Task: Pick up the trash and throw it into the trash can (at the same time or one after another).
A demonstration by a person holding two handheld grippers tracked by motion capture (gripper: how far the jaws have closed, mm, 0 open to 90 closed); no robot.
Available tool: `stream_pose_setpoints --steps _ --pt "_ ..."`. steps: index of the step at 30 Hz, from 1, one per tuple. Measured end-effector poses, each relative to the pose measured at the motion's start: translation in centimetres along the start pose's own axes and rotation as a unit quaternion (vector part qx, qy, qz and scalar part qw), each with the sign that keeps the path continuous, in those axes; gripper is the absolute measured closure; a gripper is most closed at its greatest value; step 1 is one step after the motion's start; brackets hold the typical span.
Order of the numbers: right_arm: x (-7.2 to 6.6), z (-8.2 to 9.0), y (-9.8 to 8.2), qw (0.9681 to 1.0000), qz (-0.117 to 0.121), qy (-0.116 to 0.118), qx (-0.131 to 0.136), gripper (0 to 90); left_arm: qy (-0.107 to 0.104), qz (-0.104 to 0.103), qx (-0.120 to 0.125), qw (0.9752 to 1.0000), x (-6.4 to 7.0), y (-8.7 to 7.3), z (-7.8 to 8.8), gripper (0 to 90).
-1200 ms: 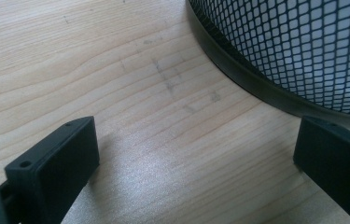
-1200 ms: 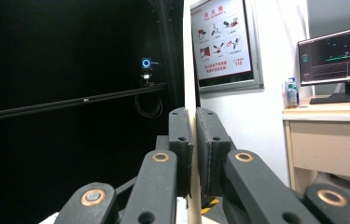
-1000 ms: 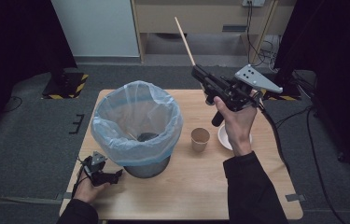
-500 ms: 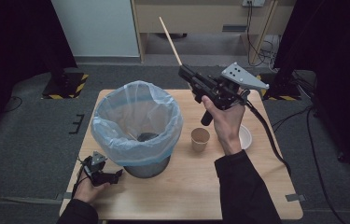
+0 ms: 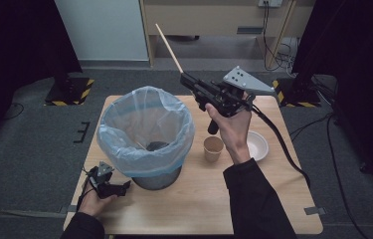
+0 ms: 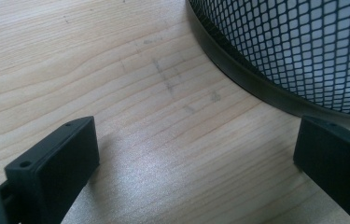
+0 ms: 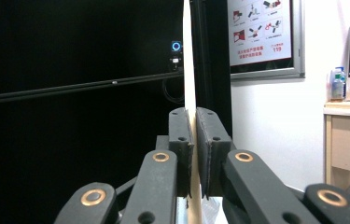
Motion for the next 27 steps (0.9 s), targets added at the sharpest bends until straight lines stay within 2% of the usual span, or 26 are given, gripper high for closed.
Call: stream_pose_setpoints --steps 6,16,27 --pt "-0.2 -0.7 -0.4 1.0 -0.003 0.005 -0.005 85.8 0.0 0.0 0.0 1.0 0.0 0.0 0.0 0.0" --pt "-1.3 -2.4 -2.4 0.9994 -0.008 0.022 -0.027 85.7 0.0 0.0 0.0 1.0 0.0 0.0 0.0 0.0" --pt "-1.9 -4.1 -4.6 0.9981 -0.001 0.024 -0.058 85.7 0.0 0.0 0.0 1.0 0.0 0.0 0.0 0.0"
Point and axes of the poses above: each handheld gripper's, and its own axes: z roughly backward along the jaws, y roughly out of its top, x roughly to its right, the point moved 9 cm from there along -z, roughly forward along the jaws, and after that the axes turned 9 degrees about -x, right-handed, at the moved point
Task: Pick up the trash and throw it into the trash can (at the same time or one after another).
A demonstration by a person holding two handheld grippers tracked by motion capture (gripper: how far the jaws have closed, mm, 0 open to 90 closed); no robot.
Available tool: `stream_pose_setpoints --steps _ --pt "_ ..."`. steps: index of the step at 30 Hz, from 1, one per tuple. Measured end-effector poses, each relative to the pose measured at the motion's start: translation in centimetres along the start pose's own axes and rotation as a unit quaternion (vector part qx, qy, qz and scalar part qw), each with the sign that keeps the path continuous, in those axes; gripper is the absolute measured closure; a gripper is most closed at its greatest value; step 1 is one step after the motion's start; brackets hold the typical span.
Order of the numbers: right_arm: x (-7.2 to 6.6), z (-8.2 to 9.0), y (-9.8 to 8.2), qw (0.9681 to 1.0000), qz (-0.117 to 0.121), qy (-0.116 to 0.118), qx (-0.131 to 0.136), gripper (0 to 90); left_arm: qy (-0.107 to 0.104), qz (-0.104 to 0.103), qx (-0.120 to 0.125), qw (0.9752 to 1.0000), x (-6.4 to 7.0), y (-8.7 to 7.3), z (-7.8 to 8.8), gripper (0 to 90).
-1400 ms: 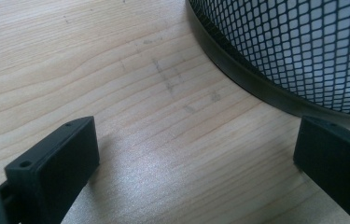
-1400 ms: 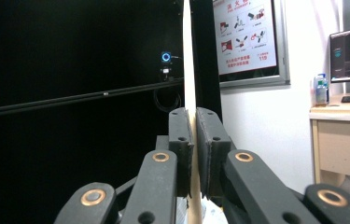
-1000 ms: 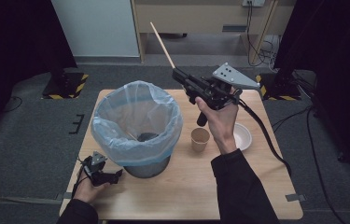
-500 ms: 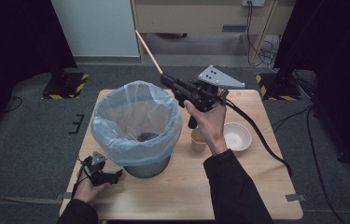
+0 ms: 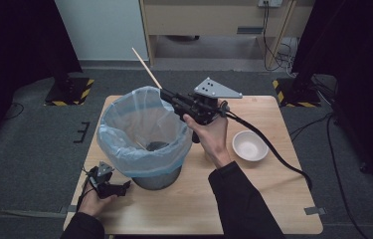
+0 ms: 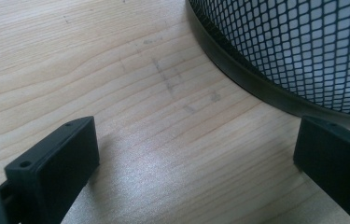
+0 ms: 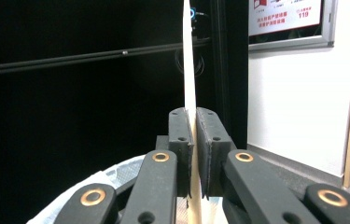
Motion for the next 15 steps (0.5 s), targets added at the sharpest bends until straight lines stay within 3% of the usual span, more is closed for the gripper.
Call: stream_pose_setpoints --steps 11,13,15 --pt "-0.1 -1.0 -1.0 0.9999 -0.001 0.005 -0.016 84.9 0.0 0.0 0.0 1.0 0.0 0.0 0.0 0.0" --pt "-0.2 -1.2 -1.1 0.9996 -0.006 0.015 -0.021 77.7 0.0 0.0 0.0 1.0 0.0 0.0 0.0 0.0" --pt "-0.4 -1.2 -1.2 0.9995 -0.006 0.022 -0.024 76.6 0.0 0.0 0.0 1.0 0.0 0.0 0.0 0.0"
Point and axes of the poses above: each handheld gripper's, and its own axes: z roughly backward along the jaws, y roughly out of its top, x roughly to its right, the point moved 9 cm from there along -z, roughly forward along the jaws, and after that the axes turned 9 degrees about -x, right-handed, at the moved point
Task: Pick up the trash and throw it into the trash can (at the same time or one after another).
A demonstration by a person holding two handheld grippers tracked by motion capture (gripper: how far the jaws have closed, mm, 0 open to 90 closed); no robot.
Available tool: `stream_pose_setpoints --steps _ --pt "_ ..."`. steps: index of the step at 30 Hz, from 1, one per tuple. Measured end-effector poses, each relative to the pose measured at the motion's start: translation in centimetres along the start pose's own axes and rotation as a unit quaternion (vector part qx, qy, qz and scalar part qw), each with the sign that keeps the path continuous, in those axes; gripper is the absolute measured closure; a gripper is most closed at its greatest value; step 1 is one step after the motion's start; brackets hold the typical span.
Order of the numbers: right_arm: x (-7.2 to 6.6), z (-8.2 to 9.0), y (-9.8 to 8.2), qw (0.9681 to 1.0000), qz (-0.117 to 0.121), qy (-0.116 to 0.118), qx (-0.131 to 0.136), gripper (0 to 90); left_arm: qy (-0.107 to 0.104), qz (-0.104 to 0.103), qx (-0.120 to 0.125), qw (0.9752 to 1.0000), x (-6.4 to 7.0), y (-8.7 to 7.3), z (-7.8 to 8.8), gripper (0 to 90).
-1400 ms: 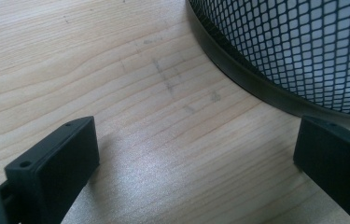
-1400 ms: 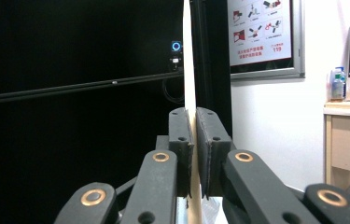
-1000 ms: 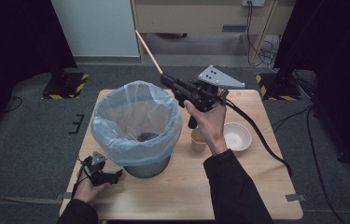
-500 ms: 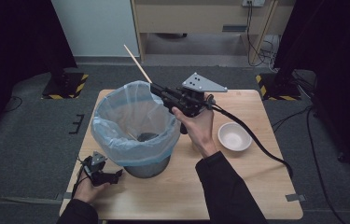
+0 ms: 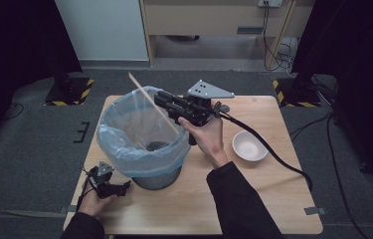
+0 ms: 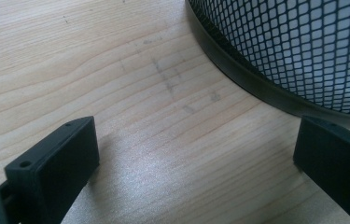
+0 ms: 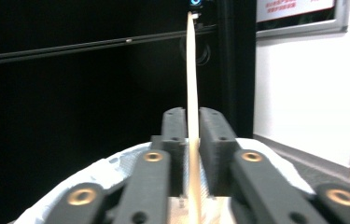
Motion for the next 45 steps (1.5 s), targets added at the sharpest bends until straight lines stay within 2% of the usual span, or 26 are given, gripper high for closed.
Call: stream_pose_setpoints --steps 5,10,12,13,15,16,17,19,25,27,29,32,33,38,45 --pt "0.3 1.0 0.6 0.9998 0.011 -0.012 0.006 74.8 0.0 0.0 0.0 1.0 0.0 0.0 0.0 0.0" --pt "1.5 2.7 1.9 0.9981 0.031 -0.052 0.012 67.4 0.0 0.0 0.0 1.0 0.0 0.0 0.0 0.0" --pt "1.8 3.1 2.1 0.9979 0.029 -0.056 0.017 67.1 -0.001 0.0 0.0 1.0 0.0 0.0 0.0 0.0" --pt "2.6 4.0 2.2 0.9974 0.02 -0.065 0.026 65.1 -0.001 -0.001 -0.001 1.0 0.0 0.0 0.0 0.0" --pt "3.1 4.4 2.2 0.9968 0.018 -0.073 0.027 64.1 0.0 -0.001 -0.001 1.0 0.0 0.0 0.0 0.0" --pt "3.6 4.8 2.1 0.9963 0.016 -0.08 0.029 63.0 -0.001 -0.001 -0.001 1.0 0.0 0.0 0.0 0.0" --pt "4.6 5.8 1.8 0.9951 0.012 -0.092 0.034 60.5 -0.001 -0.001 -0.001 1.0 0.0 0.0 0.0 0.0" --pt "5.3 6.4 1.6 0.9943 0.008 -0.1 0.036 58.2 0.0 -0.001 -0.001 1.0 0.0 0.0 0.0 0.0" --pt "7.9 9.4 0.0 0.9905 -0.006 -0.133 0.034 53.0 -0.001 -0.001 -0.001 1.0 0.0 0.0 0.0 0.0" --pt "8.1 9.7 -0.2 0.9899 -0.005 -0.138 0.03 52.2 -0.001 -0.001 -0.001 1.0 0.0 0.0 0.0 0.0" --pt "9.3 11.1 -1.3 0.9875 -0.012 -0.155 0.028 50.7 0.0 -0.001 -0.001 1.0 0.0 0.0 0.0 0.0" --pt "10.0 11.7 -2.0 0.9864 -0.018 -0.161 0.026 49.3 -0.001 -0.001 -0.001 1.0 0.0 0.0 0.0 0.0" --pt "11.0 12.7 -3.2 0.9839 -0.026 -0.176 0.02 47.9 0.0 -0.001 -0.001 1.0 0.0 0.0 0.0 0.0" --pt "13.0 14.3 -5.5 0.9783 -0.039 -0.204 0.007 47.2 -0.001 -0.001 -0.001 1.0 0.0 0.0 0.0 0.0" --pt "15.8 16.6 -9.3 0.9677 -0.066 -0.243 -0.013 42.6 -0.001 -0.001 -0.001 1.0 0.0 0.0 0.0 0.0"
Point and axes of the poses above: each handheld gripper's, and its own axes: z roughly backward along the jaws, y roughly out of its top, x roughly to its right, the point moved 9 cm from there along -z, roughly forward along the jaws, and after that the axes turned 9 degrees about -x, right-handed, at the moved point
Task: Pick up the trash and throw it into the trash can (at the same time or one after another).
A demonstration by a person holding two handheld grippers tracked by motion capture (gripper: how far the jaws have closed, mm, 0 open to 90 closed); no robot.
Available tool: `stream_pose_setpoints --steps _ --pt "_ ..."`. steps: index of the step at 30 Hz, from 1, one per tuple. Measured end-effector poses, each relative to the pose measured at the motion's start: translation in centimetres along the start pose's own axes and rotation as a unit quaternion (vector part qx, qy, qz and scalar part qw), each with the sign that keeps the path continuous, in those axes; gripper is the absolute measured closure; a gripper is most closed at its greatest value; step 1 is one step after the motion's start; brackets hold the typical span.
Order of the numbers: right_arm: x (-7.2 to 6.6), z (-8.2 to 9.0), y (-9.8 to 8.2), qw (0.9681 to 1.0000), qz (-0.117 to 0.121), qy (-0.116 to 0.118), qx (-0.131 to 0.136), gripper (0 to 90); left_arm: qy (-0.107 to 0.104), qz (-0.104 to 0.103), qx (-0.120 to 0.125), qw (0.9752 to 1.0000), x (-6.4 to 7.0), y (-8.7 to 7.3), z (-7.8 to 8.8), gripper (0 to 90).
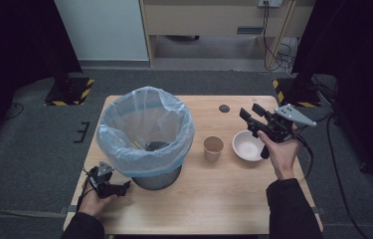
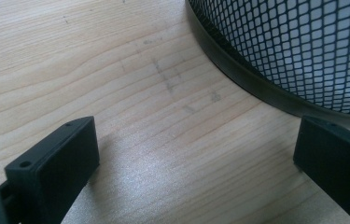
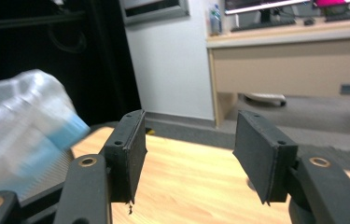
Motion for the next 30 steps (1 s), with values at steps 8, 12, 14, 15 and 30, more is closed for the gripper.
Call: stream_pose_setpoints --steps 8,12,14,15,30 --pt "3.9 -0.2 -3.8 0.9985 -0.016 -0.043 -0.03 39.2 0.0 0.0 0.0 1.0 0.0 0.0 0.0 0.0" --pt "5.5 -0.3 -5.1 0.9971 -0.021 -0.059 -0.044 36.1 0.0 0.0 0.0 1.0 0.0 0.0 0.0 0.0" --pt "6.3 -0.4 -5.8 0.9964 -0.027 -0.064 -0.049 33.3 0.0 0.0 0.0 1.0 0.0 0.0 0.0 0.0" --pt "6.3 -0.4 -5.8 0.9964 -0.027 -0.064 -0.049 33.3 0.0 0.0 0.0 1.0 0.0 0.0 0.0 0.0" --pt "12.4 -1.2 -13.6 0.9772 -0.041 -0.131 -0.162 38.6 0.0 0.0 0.0 1.0 0.0 0.0 0.0 0.0"
Point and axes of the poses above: each handheld gripper's, and its own axes: z roughly backward along the jaws, y roughly out of its top, x roughly to its right, the point moved 9 cm from there along -z, roughly forward along the jaws, and after that the axes turned 9 degrees about -x, right-handed, at the moved point
